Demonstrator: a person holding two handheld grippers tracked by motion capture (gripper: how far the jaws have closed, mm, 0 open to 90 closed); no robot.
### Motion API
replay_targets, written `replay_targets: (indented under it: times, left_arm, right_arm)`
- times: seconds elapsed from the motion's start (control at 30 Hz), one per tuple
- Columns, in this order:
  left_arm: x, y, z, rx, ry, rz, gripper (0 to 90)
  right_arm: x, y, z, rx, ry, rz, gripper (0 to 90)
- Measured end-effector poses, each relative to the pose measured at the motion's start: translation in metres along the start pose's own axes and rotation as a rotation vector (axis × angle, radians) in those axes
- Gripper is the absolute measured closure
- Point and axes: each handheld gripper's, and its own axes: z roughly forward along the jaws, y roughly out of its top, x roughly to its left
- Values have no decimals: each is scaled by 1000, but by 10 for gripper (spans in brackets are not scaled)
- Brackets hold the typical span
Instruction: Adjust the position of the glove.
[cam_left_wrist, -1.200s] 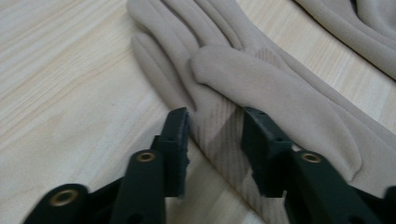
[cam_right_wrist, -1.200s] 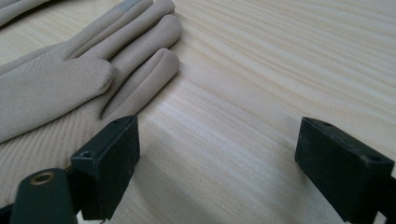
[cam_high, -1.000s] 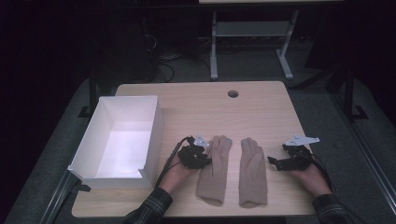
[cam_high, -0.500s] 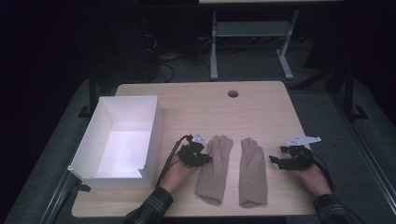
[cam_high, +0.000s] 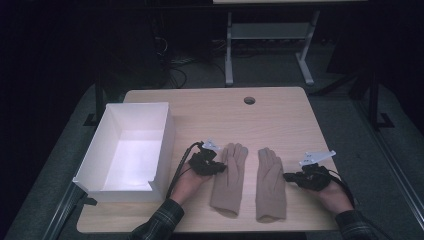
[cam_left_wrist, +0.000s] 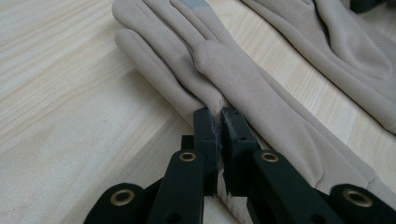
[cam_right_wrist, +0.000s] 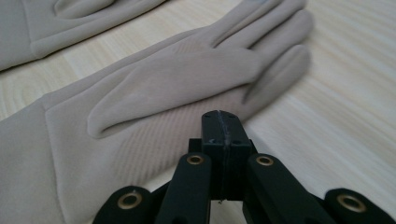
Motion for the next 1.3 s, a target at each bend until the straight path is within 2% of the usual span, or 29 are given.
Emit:
replay_targets:
  times: [0.07,0.3,0.37,0.5,0.63,0.7,0.73,0.87,1.03,1.1,1.3]
  left_arm:
    - [0,0,0,3,-5,2,855]
    - [1,1,0,-1,-11,-7,854]
    - [0,1,-1,-2,-24,-11,854]
    - [-3,1,-2,-15,-43,-23,854]
    - [-5,2,-3,-8,-64,-14,854]
    - [-7,2,-4,6,-71,-1,854]
    - [-9,1,-5,-3,-78,-11,855]
    - [-11,0,-8,5,-84,0,854]
    - [-13,1,-5,-6,-96,-10,854]
    - [-14,2,-5,-4,-97,2,854]
    - [-14,5,-8,-29,-120,-4,854]
  right_arm:
    - [1,1,4,1,6,-22,899]
    - [5,4,9,-9,47,-15,899]
    - [7,5,11,-8,52,-30,899]
    - [12,8,14,-4,65,-28,899]
    - [15,10,17,-4,70,-50,899]
    - [17,11,18,-2,72,-48,899]
    - [17,11,18,1,71,-50,899]
    - [17,10,18,-2,74,-57,900]
    - [20,11,18,7,86,-54,900]
    - [21,12,19,5,90,-66,900]
    - [23,13,21,2,93,-74,900]
